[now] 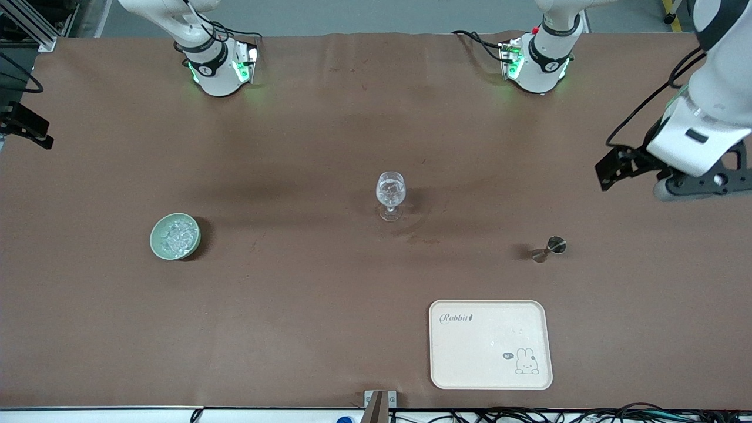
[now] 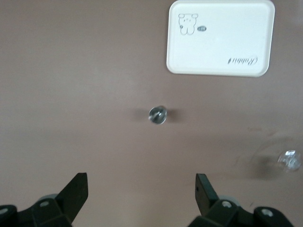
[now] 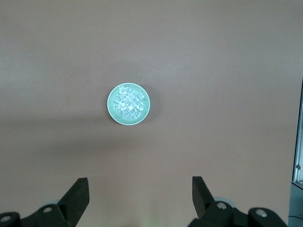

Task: Pour wine and add ice with both arms

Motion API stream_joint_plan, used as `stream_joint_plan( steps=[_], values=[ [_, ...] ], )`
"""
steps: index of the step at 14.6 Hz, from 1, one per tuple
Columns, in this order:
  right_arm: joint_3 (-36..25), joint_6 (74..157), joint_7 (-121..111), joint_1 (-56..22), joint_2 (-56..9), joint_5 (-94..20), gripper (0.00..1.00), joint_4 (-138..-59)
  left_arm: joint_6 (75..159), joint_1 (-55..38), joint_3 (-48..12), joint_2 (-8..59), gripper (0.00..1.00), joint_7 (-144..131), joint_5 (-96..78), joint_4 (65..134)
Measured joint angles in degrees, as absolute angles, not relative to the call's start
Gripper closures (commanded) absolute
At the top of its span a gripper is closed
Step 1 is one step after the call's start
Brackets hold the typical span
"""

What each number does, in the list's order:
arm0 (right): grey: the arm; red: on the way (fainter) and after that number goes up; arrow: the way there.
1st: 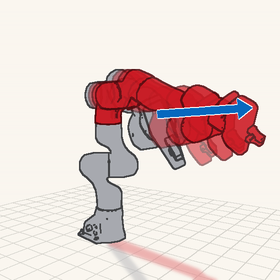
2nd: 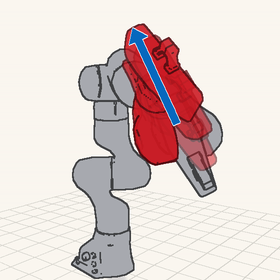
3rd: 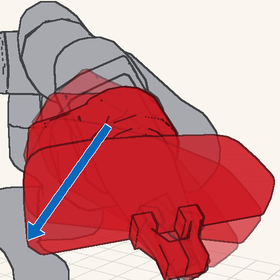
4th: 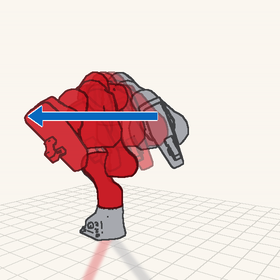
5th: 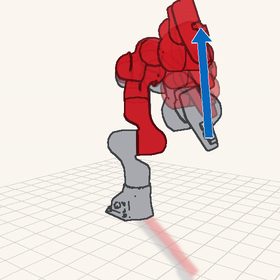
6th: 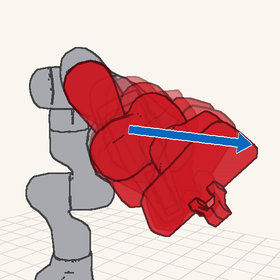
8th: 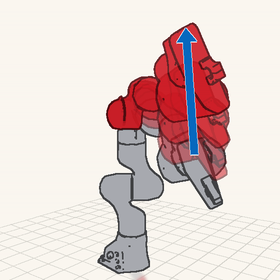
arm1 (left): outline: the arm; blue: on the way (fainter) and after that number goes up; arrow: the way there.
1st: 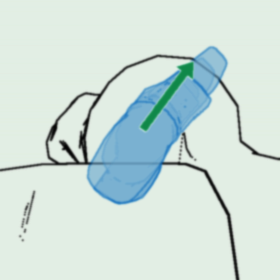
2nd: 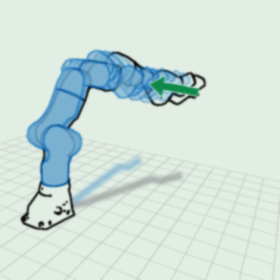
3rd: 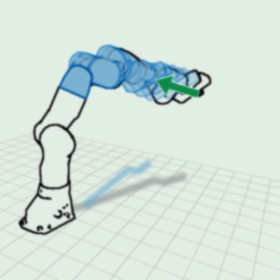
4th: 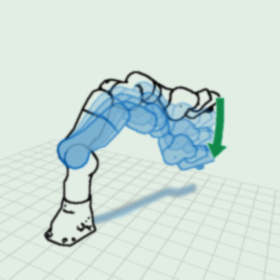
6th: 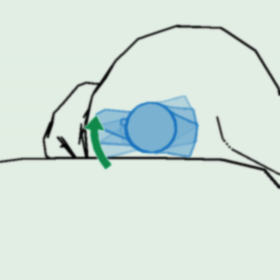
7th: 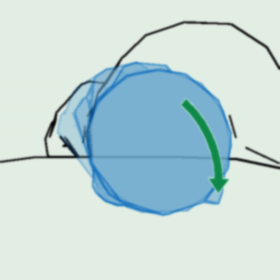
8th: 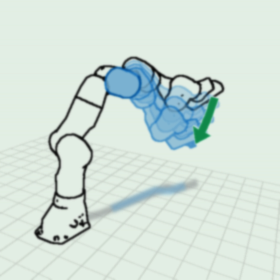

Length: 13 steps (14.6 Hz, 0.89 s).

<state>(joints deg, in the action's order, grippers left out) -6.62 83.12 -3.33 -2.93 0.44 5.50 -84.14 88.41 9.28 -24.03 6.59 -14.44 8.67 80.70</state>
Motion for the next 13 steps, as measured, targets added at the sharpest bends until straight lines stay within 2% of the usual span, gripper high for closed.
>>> stream_joint_plan(
  steps=[5, 9, 13],
  values=[
    [-6.6, 83.0, -3.6, -2.2, 0.4, 5.5, 0.03, -84.2, 84.8, -0.2, -10.1, -1.9, 0.00, -9.8, 2.4, 87.6],
    [-6.6, 83.0, -4.0, -2.1, 0.4, 5.5, 0.03, -84.2, 85.3, -2.0, -8.7, -6.2, 0.00, -9.2, 2.4, 92.9],
    [-6.6, 83.0, -4.1, -1.6, 0.4, 5.5, 0.03, -84.2, 85.6, -1.8, -8.4, -7.6, 0.00, -7.5, 2.4, 93.6]
  ],
)
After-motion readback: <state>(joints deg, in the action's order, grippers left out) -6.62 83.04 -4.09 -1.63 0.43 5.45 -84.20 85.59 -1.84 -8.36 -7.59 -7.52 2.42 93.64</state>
